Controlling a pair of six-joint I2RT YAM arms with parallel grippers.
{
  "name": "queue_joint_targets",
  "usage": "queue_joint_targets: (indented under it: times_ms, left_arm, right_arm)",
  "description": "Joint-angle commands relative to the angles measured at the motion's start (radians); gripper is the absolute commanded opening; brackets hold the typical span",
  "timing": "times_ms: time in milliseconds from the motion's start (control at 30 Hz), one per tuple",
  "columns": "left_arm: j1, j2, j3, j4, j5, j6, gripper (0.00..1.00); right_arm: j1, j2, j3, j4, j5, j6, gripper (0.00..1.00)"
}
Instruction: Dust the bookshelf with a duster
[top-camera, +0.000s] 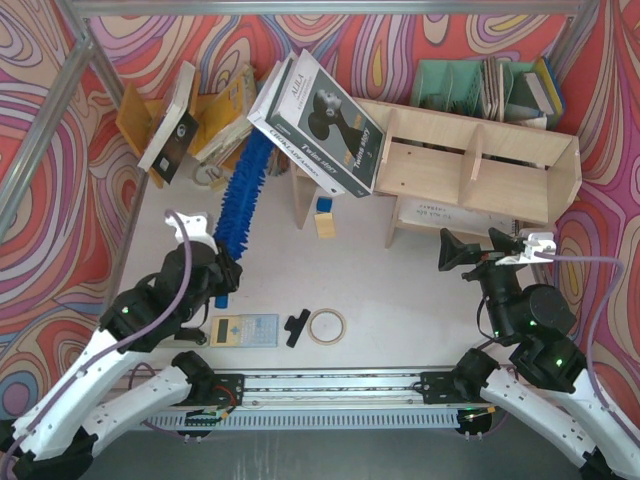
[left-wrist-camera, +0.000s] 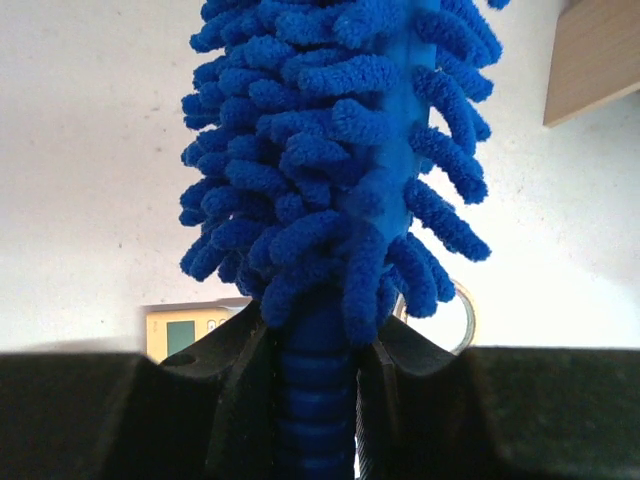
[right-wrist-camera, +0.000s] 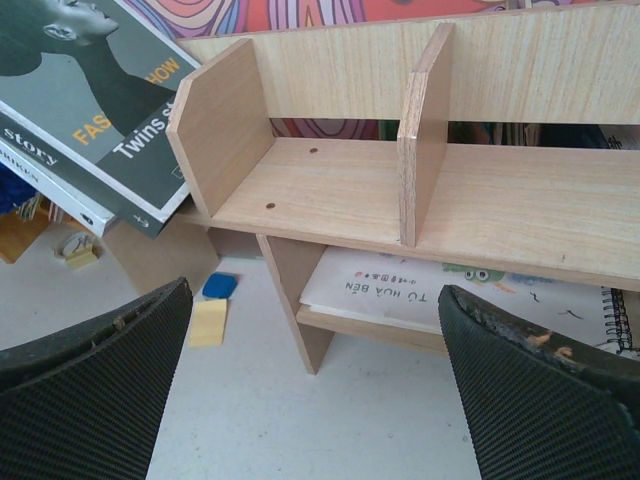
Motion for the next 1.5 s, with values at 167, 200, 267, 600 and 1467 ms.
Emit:
queue_joint_targets:
  times_ms: [167, 200, 267, 600, 1467]
  left_arm:
    - [0.002, -0.098, 0.128, 0.073, -0.122, 0.101, 0.0]
    - [0.002, -0.102, 0.134, 0.085, -0.1, 0.113, 0.0]
    - [0.002, -0.101, 0.148, 0.097, -0.063, 0.124, 0.0]
    - [0.002, -0.144, 0.185, 0.192, 0.075, 0.188, 0.0]
    - [-0.199, 0.193, 0.458, 0.322, 0.337, 0.135, 0.0]
  right_arm:
    - [0.002, -0.002, -0.003, 0.036, 0.005, -0.018, 0.99]
    - [0.002, -0.003, -0.002, 0.035, 0.008, -0.019, 0.99]
    - [0.002, -0.002, -0.003, 0.033, 0.014, -0.018, 0.99]
    - [0.002, -0.005, -0.001, 0.034, 0.034, -0.016, 0.99]
    - [0.002, -0.099, -0.021, 0.074, 0.117, -0.005, 0.99]
